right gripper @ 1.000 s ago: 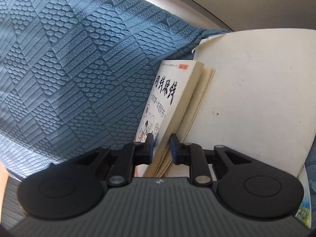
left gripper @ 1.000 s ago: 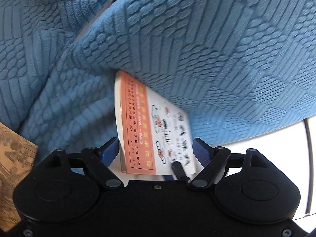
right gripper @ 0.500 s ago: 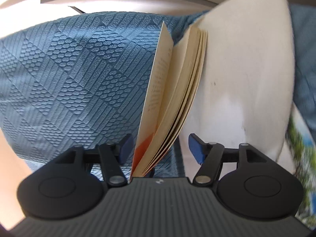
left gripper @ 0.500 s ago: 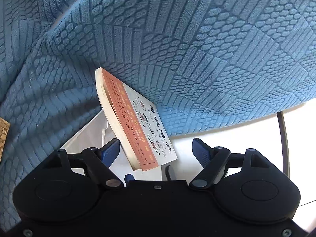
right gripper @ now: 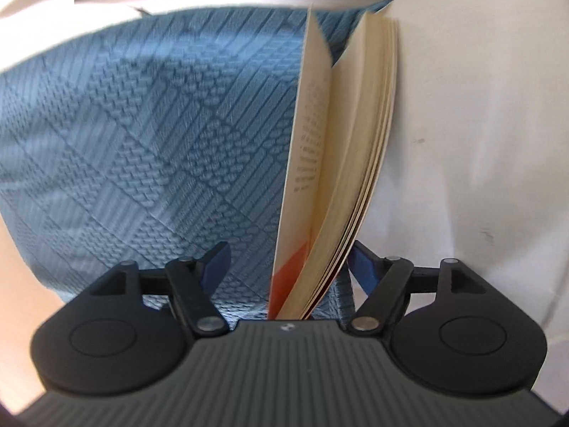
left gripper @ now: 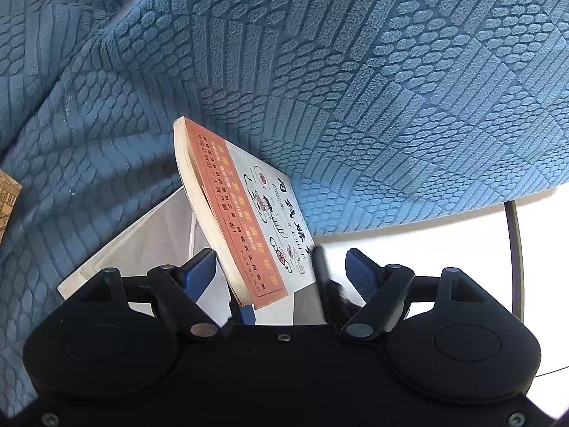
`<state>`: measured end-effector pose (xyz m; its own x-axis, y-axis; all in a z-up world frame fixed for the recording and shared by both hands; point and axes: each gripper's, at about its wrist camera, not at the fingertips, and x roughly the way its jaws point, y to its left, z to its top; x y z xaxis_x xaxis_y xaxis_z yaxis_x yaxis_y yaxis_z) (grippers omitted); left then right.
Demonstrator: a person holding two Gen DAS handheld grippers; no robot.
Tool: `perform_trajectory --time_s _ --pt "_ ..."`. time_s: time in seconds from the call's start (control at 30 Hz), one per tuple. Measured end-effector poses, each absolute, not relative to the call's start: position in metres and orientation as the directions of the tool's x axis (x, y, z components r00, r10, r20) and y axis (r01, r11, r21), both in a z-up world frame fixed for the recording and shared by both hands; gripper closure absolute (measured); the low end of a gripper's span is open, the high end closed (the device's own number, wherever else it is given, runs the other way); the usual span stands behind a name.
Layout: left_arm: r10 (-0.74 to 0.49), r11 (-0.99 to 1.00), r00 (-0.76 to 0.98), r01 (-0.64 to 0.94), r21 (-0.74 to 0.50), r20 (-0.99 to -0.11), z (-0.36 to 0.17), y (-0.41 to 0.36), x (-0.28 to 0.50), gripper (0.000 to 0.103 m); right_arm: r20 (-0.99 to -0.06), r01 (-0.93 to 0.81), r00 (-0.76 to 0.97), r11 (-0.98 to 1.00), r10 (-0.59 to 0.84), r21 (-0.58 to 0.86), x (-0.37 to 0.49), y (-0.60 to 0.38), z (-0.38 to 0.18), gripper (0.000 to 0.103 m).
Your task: Organize objects
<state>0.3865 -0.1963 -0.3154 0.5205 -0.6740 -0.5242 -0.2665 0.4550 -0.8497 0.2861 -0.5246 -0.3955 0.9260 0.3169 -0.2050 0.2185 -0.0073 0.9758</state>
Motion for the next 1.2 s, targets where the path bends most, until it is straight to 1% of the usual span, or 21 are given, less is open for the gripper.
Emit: perform_trajectory --time_s 0.03,0.07,0.13,0.17,0.23,0.27,0.3,0.33,0.4,0.47,0.6,0.7,0.8,0.83,0.9,1.07,1.1,1.13,1.2 --pt "-0.671 0.445 0.520 -0.288 -0.848 -0.529 -0.317 -0.196 0.387 0.026 -0.214 0.229 0.923 -0.008 0.321 0.973 0.288 -0.524 -0.396 0.041" --pt "-0.668 0.439 0.520 -0.303 -0.846 -0.533 -0.318 -0.196 0.388 0.026 -0.228 0.246 0.918 -0.016 0.324 0.969 0.290 -0.523 -0.398 0.053" --pt "-0.661 0.440 0.517 -0.320 -0.839 -0.544 -0.319 -0.197 0.392 0.026 -0.261 0.287 0.907 -0.032 0.330 0.957 0.288 -0.523 -0.403 0.069" --pt "-0.664 0.434 0.514 -0.327 -0.840 -0.543 -0.320 -0.197 0.393 0.026 -0.261 0.289 0.908 -0.039 0.329 0.956 0.287 -0.525 -0.404 0.076" --pt "-0.670 0.428 0.512 -0.326 -0.843 -0.538 -0.322 -0.197 0.392 0.026 -0.263 0.286 0.908 -0.024 0.327 0.958 0.286 -0.529 -0.400 0.080" --pt "-0.681 0.416 0.512 -0.318 -0.852 -0.523 -0.325 -0.197 0.393 0.032 -0.262 0.277 0.907 -0.001 0.329 0.961 0.286 -0.530 -0.396 0.082" --pt "-0.702 0.390 0.504 -0.319 -0.864 -0.504 -0.328 -0.197 0.393 0.035 -0.256 0.266 0.907 0.018 0.335 0.964 0.285 -0.531 -0.392 0.083" --pt "-0.715 0.369 0.495 -0.334 -0.868 -0.494 -0.334 -0.196 0.392 0.035 -0.241 0.249 0.906 0.022 0.347 0.968 0.286 -0.532 -0.387 0.083" --pt "-0.710 0.364 0.491 -0.358 -0.860 -0.505 -0.340 -0.197 0.393 0.035 -0.204 0.213 0.911 0.016 0.359 0.977 0.283 -0.532 -0.378 0.083" --pt "-0.702 0.356 0.493 -0.381 -0.853 -0.513 -0.346 -0.197 0.392 0.035 -0.197 0.201 0.911 0.027 0.362 0.979 0.280 -0.534 -0.371 0.083" --pt "-0.717 0.266 0.518 -0.415 -0.870 -0.467 -0.362 -0.191 0.388 0.035 -0.254 0.246 0.899 0.068 0.358 0.967 0.273 -0.540 -0.369 0.083" --pt "-0.702 0.220 0.542 -0.452 -0.865 -0.462 -0.368 -0.185 0.385 0.035 -0.286 0.261 0.896 0.119 0.338 0.958 0.261 -0.544 -0.362 0.084" --pt "-0.703 0.194 0.548 -0.465 -0.864 -0.452 -0.374 -0.182 0.385 0.037 -0.324 0.266 0.889 0.212 0.323 0.940 0.248 -0.546 -0.347 0.084" --pt "-0.707 0.192 0.542 -0.472 -0.860 -0.455 -0.376 -0.181 0.384 0.039 -0.340 0.273 0.884 0.237 0.322 0.932 0.243 -0.548 -0.344 0.084" --pt "-0.725 0.186 0.517 -0.490 -0.852 -0.455 -0.383 -0.183 0.386 0.052 -0.345 0.276 0.885 0.247 0.311 0.929 0.235 -0.550 -0.342 0.084" --pt "-0.758 0.216 0.450 -0.509 -0.833 -0.472 -0.388 -0.191 0.385 0.062 -0.364 0.288 0.882 0.269 0.299 0.919 0.226 -0.555 -0.336 0.084" --pt "-0.765 0.224 0.437 -0.509 -0.831 -0.474 -0.388 -0.194 0.384 0.070 -0.371 0.290 0.879 0.283 0.300 0.914 0.225 -0.555 -0.334 0.084" --pt "-0.773 0.230 0.424 -0.505 -0.832 -0.472 -0.387 -0.198 0.383 0.075 -0.380 0.293 0.875 0.298 0.300 0.909 0.223 -0.554 -0.332 0.084" --pt "-0.775 0.258 0.405 -0.498 -0.828 -0.485 -0.383 -0.203 0.381 0.077 -0.405 0.300 0.863 0.339 0.301 0.892 0.221 -0.553 -0.325 0.084"
